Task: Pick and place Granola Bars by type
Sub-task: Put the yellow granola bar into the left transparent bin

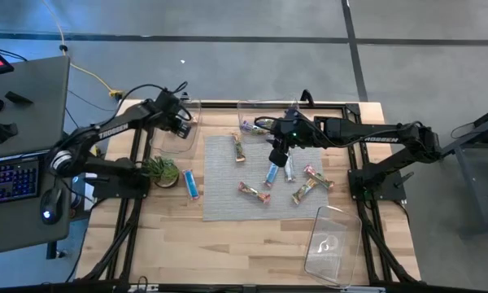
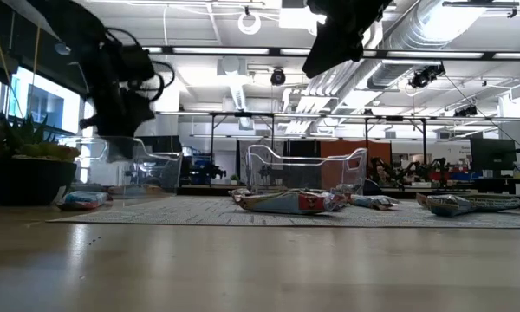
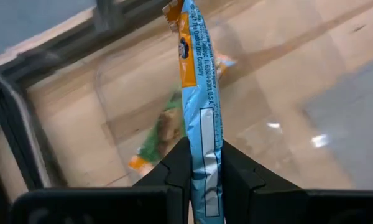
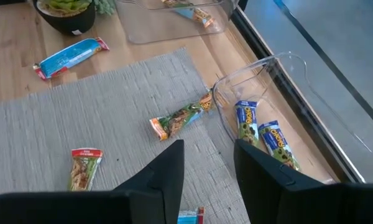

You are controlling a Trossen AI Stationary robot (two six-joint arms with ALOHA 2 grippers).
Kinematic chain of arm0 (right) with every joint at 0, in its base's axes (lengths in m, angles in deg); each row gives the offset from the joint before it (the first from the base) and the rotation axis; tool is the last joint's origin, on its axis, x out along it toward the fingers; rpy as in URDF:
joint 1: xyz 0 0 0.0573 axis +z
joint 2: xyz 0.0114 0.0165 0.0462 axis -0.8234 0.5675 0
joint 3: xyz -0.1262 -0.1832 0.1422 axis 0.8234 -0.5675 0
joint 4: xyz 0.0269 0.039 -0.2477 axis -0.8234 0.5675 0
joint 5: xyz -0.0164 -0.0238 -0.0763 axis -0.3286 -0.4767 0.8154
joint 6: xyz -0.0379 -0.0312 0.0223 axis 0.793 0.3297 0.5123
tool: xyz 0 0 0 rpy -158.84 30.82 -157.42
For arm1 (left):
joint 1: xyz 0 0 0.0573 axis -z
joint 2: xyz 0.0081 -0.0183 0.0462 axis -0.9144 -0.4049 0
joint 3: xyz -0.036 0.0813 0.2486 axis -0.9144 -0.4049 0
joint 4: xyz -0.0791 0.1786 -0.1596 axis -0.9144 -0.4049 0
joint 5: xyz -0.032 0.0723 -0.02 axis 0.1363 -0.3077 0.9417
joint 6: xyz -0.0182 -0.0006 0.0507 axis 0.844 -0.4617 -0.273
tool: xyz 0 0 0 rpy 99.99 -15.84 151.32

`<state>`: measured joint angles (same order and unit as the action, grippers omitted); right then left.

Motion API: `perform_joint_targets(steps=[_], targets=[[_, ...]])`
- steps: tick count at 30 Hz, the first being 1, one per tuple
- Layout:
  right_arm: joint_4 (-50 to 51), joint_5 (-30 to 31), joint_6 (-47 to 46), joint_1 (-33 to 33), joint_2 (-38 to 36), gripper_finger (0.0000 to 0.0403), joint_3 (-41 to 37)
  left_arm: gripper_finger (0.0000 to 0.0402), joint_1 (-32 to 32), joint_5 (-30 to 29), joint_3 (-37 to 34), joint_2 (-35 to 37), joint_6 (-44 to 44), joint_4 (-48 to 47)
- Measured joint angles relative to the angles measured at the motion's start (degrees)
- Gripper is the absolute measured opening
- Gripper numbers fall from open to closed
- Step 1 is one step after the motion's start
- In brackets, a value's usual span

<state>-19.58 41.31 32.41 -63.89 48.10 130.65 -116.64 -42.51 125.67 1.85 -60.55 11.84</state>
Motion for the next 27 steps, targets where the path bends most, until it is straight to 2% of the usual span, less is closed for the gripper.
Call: perform_joint_targets(steps=[10, 17, 27], targets=[[0.22, -0.05, 0.61, 0.0, 0.0, 0.0124, 0.0, 0.0051, -2.11, 0.4, -0.01, -8.3, -8.59, 0.83], [0.59, -0.07, 1.07, 0.0, 0.0, 0.0124, 0.0, 0.0056, -1.98, 0.13, 0.12, -13.93, -9.13, 2.34], [1.52, -0.22, 1.08, 0.0, 0.0, 0.0124, 0.0, 0.0154, -1.96, -1.1, 2.61, -14.35, -11.92, 2.32]])
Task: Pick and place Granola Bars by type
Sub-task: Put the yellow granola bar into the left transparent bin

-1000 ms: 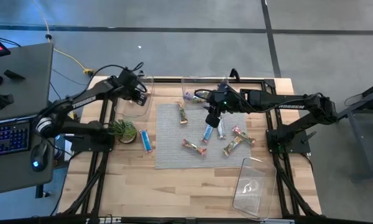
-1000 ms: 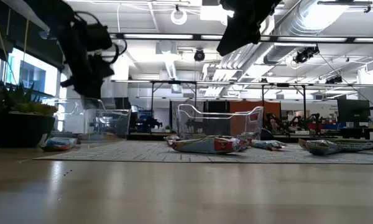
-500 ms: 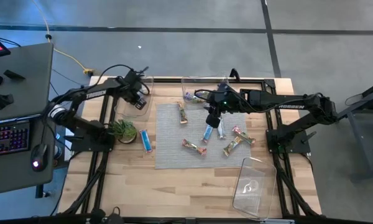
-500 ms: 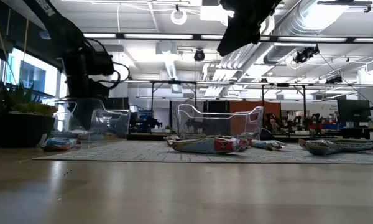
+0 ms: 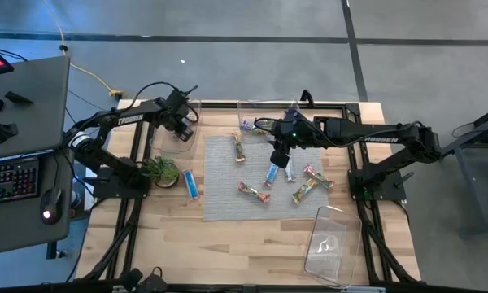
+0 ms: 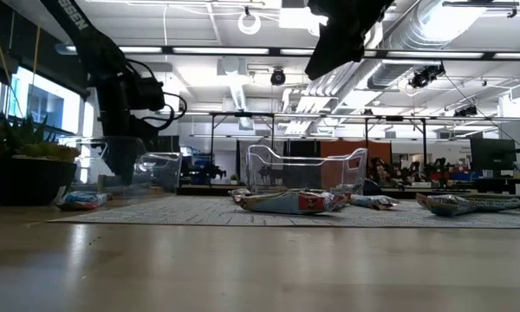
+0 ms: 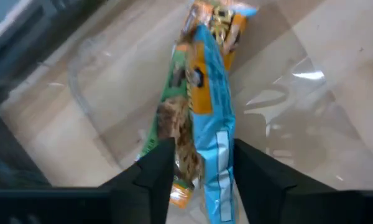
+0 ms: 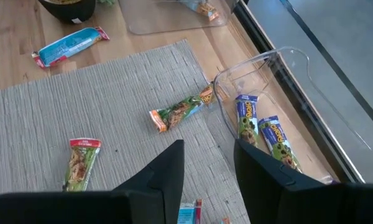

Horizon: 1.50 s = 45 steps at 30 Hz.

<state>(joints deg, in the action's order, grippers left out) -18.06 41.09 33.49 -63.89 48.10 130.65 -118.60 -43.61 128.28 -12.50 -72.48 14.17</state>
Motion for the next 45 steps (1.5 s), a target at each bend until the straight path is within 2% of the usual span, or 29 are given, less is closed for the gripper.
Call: perform_joint_targets(steps=[3, 9, 14, 17, 22, 24, 26, 29, 33, 39, 45], targets=[[0.01, 0.0, -0.01, 0.0, 0.0, 0.0124, 0.0, 0.0167, -0.02, 3.53, 3.91, 0.17, 0.01, -5.01], [-0.01, 0.0, -0.01, 0.0, 0.0, 0.0124, 0.0, 0.017, 0.49, 12.51, 16.02, 0.21, 0.28, -17.02], [-0.01, 0.0, -0.01, 0.0, 0.0, 0.0124, 0.0, 0.017, 5.08, 20.4, 24.06, 1.06, -0.86, -16.84], [-0.01, -0.02, -0.01, 0.0, 0.0, 0.0124, 0.0, 0.017, 10.66, 22.05, 27.24, 1.09, -3.72, -14.13], [-0.01, -0.01, -0.01, 0.0, 0.0, 0.0124, 0.0, 0.017, 21.49, 19.86, 25.97, 0.39, -12.94, -9.97], [0.0, -0.01, -0.01, 0.0, 0.0, 0.0124, 0.0, 0.017, 25.38, 19.12, 24.26, -0.19, -11.98, -8.96], [-0.01, -0.02, -0.01, 0.0, 0.0, 0.0124, 0.0, 0.017, 29.27, 14.67, 22.6, -1.02, -2.49, -4.98], [-0.01, -0.02, -0.01, 0.0, 0.0, 0.0124, 0.0, 0.017, 33.22, 4.73, 20.03, -2.56, 11.37, -1.03], [-0.01, -0.01, -0.06, 0.0, 0.0, 0.0124, 0.0, 0.017, 36.56, -4.53, 17.71, -5.94, 22.83, 4.85], [-0.01, 0.0, -1.38, 0.0, 0.0, 0.0124, 0.0, 0.017, 37.64, -6.06, 16.27, -13.88, 37.4, 11.73], [0.18, -0.05, -1.11, 0.0, 0.0, 0.0124, 0.0, 0.017, 37.53, -6.25, 16.23, -20.41, 40.55, 19.73]])
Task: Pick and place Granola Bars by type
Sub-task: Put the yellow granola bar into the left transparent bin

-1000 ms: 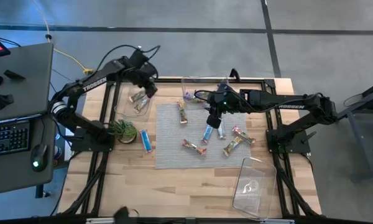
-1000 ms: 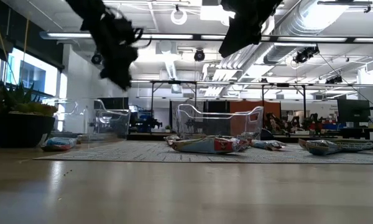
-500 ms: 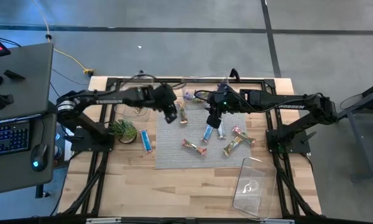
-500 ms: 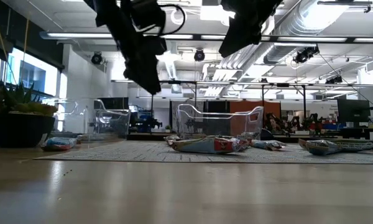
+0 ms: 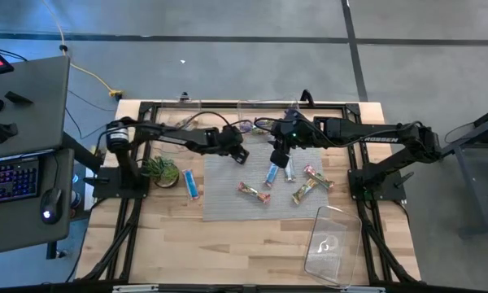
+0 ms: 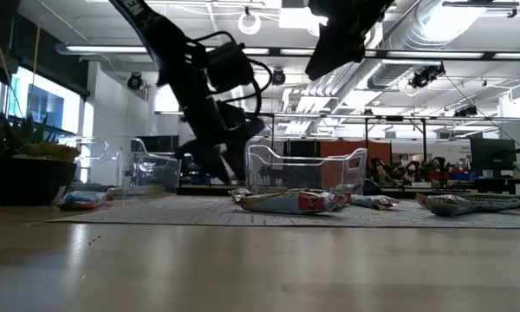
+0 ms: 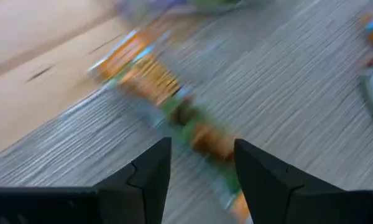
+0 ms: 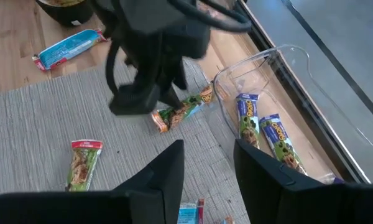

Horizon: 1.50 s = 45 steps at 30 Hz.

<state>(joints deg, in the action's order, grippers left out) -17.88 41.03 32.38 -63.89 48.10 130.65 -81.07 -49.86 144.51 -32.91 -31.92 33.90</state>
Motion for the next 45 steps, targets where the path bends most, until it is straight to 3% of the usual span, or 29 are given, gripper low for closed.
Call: perform_joint_targets(steps=[5, 18, 21, 26, 34, 39, 45], targets=[[0.85, -0.21, 0.01, 0.0, 0.0, 0.0124, 0.0, 0.017, 0.0, 0.23, 0.09, -2.47, 0.59, 5.36], [1.26, -0.19, 0.04, 0.0, 0.0, 0.0124, 0.0, 0.017, 0.02, -2.31, 0.15, -4.13, 0.86, 3.66], [1.32, -0.19, 0.04, 0.0, 0.0, 0.0124, 0.0, 0.017, -0.07, 0.1, 0.13, -3.75, -2.34, 3.21], [1.49, -0.19, 0.04, 0.0, 0.0, 0.0124, 0.0, 0.017, -0.03, 5.07, 0.15, -2.87, -15.13, -0.13], [1.84, -0.08, 0.04, 0.0, 0.0, 0.0124, 0.0, 0.017, 0.0, 10.82, -0.18, 2.19, -25.23, -13.55], [1.93, 0.23, 0.06, 0.0, 0.0, 0.0124, 0.0, 0.017, 0.73, 11.84, 0.04, 5.83, -24.19, -19.35], [1.83, 0.25, 0.04, 0.0, 0.0, 0.0124, 0.0, 0.017, 3.66, 7.27, -0.05, 6.06, -12.48, -22.83]])
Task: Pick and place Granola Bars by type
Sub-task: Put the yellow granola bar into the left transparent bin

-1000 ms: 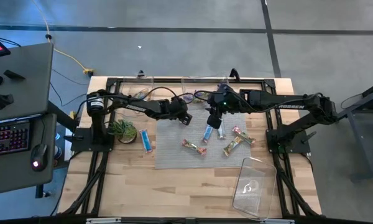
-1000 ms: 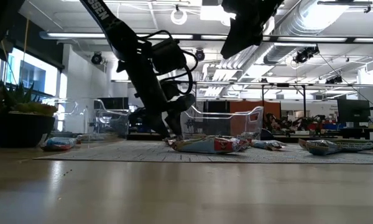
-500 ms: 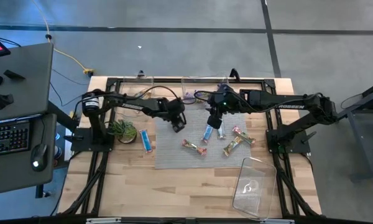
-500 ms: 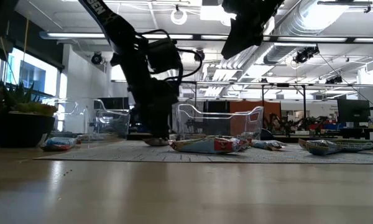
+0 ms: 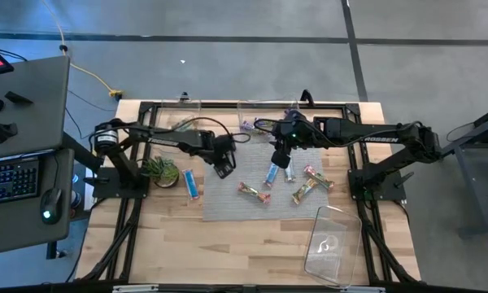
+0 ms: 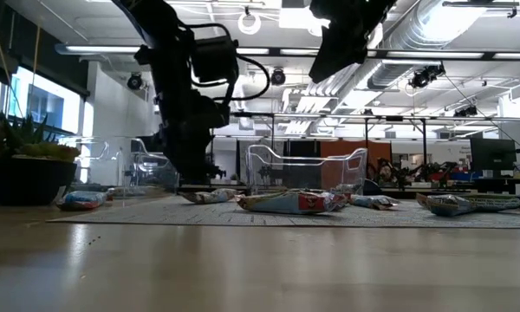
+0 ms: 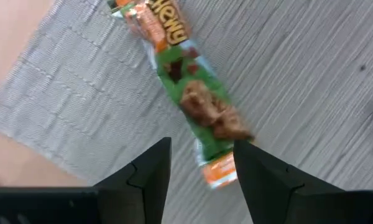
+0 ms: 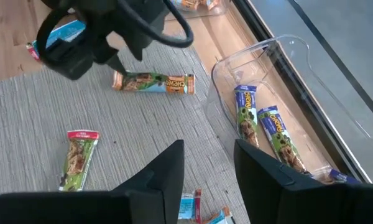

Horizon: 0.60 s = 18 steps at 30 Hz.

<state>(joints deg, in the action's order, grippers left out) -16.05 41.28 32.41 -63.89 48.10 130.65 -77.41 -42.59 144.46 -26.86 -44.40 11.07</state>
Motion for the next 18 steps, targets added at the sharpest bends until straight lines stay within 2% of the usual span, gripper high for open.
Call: perform_joint_targets(steps=[3, 6, 10, 18], targets=[[-0.05, -0.01, 0.0, 0.0, 0.0, 0.0124, 0.0, 0.017, 1.81, -0.68, 0.0, -1.01, 4.43, 2.53], [-0.06, 0.0, 0.01, 0.0, 0.0, 0.0124, 0.0, 0.017, 3.57, -5.78, 0.17, -1.63, 6.55, 5.97], [-0.08, -0.13, 0.0, 0.0, 0.0, 0.0124, 0.0, 0.017, 4.65, -11.63, 0.03, -2.48, 8.55, 5.73], [0.08, -0.2, -0.34, 0.0, 0.0, 0.0124, 0.0, 0.017, 4.6, -12.9, -0.03, -3.86, 15.42, 3.58]])
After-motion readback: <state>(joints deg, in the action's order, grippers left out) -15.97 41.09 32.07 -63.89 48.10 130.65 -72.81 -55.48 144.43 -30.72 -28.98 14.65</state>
